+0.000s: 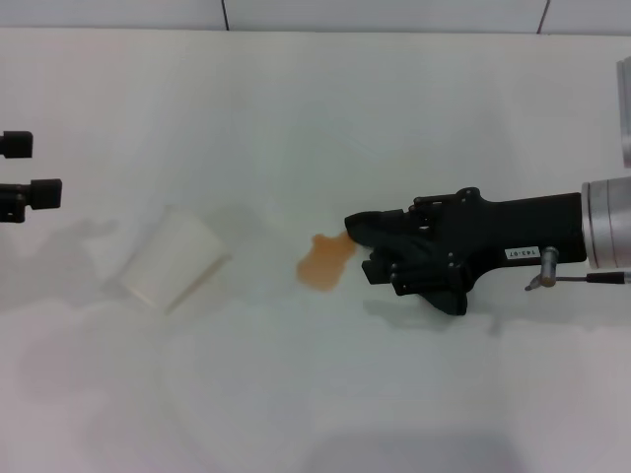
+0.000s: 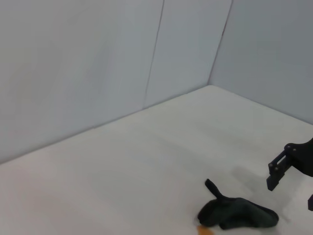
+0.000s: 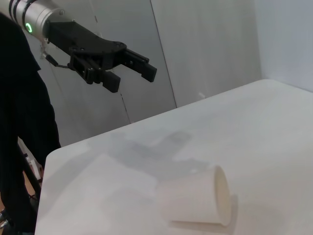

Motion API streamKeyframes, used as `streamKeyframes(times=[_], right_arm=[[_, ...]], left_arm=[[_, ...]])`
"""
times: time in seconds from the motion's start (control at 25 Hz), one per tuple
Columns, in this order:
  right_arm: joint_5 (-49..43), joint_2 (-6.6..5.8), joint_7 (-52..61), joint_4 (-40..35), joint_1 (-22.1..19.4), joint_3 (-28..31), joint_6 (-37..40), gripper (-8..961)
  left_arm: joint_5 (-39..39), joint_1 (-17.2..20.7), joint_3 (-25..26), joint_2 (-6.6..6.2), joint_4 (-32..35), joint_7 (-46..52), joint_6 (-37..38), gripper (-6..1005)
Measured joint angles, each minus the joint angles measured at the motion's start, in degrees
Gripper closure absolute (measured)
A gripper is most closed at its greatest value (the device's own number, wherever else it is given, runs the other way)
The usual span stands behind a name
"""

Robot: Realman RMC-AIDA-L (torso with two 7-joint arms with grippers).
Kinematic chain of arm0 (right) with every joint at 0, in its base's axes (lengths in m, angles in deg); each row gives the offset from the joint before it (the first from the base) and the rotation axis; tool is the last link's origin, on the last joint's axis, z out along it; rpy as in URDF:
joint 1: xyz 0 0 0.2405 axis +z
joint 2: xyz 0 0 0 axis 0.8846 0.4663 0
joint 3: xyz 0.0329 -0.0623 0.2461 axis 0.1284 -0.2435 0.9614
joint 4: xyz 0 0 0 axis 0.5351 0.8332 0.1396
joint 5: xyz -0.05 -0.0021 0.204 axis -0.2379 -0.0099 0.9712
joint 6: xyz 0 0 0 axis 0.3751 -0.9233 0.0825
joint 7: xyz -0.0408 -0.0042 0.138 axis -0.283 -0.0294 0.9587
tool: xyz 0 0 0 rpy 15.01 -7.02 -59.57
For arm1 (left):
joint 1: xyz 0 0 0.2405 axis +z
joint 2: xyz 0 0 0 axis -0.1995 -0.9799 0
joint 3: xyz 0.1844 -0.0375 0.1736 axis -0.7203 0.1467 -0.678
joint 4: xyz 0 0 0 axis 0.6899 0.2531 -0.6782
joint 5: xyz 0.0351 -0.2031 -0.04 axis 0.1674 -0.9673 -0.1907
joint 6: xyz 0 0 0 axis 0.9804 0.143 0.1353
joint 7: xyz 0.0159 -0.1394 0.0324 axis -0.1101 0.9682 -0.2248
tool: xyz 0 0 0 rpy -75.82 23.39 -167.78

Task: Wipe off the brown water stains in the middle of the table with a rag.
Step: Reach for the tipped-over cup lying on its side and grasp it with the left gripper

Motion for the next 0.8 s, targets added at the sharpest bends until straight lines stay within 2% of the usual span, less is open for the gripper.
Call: streamKeyframes(times=[0.2, 0.48, 0.8], right_arm=[[0.02, 0.00, 0.00, -0.02, -0.07, 0.02, 0.02, 263], [0.02, -0.01, 0.14, -0.02, 0.02, 0.02, 0.12, 263], [0.02, -0.01, 0.70, -0.02, 0.09, -0.09, 0.20, 263]], left_arm=[[1.73, 0.06, -0.17, 0.27, 1.64, 0.59, 0.26, 125], [9.77, -0.36, -0.43, 1.48, 1.78, 2.40, 0.27, 125], [15.16, -0.62, -1.82, 1.63, 1.66, 5.49, 0.78, 125]])
